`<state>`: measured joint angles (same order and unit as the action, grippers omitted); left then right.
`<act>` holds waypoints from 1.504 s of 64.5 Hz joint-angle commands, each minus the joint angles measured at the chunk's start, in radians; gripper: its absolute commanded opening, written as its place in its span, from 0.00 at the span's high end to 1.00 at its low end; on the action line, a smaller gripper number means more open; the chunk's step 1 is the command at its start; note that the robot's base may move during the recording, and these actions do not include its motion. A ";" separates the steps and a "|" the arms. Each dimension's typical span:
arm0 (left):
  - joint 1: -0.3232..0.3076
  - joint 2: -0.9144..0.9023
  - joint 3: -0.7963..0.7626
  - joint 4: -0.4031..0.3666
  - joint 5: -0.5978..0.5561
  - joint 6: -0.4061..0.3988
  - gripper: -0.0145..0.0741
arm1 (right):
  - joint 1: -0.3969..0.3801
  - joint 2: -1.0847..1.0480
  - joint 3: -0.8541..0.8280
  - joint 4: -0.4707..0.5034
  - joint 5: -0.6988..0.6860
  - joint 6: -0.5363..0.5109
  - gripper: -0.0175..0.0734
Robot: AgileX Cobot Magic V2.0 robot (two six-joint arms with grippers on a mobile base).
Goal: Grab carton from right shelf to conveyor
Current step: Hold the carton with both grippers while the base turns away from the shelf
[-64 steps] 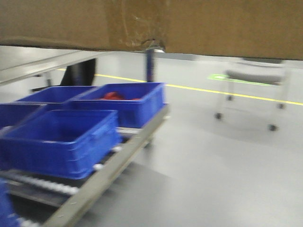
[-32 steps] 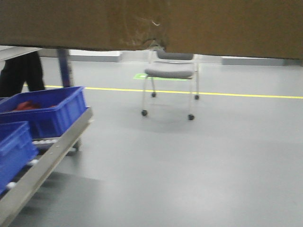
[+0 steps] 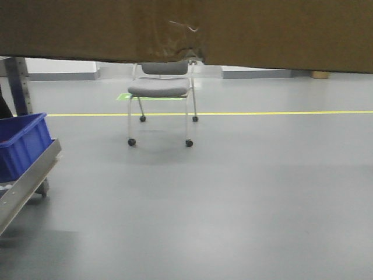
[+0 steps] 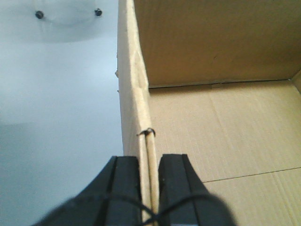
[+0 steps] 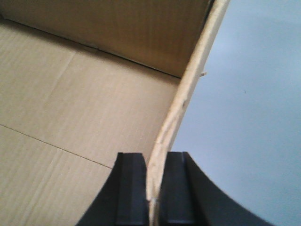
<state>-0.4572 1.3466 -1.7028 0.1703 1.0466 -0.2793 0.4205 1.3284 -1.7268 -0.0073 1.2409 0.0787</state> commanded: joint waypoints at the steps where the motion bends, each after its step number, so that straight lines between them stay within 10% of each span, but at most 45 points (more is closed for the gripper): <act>1: -0.007 -0.015 -0.005 -0.027 -0.072 0.009 0.85 | 0.001 -0.012 -0.001 0.025 -0.023 -0.025 0.88; 97: -0.007 -0.015 -0.005 -0.027 -0.072 0.009 0.85 | 0.001 -0.012 -0.001 0.027 -0.023 -0.025 0.88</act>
<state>-0.4572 1.3462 -1.7028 0.1703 1.0466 -0.2793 0.4205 1.3261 -1.7268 -0.0073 1.2427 0.0787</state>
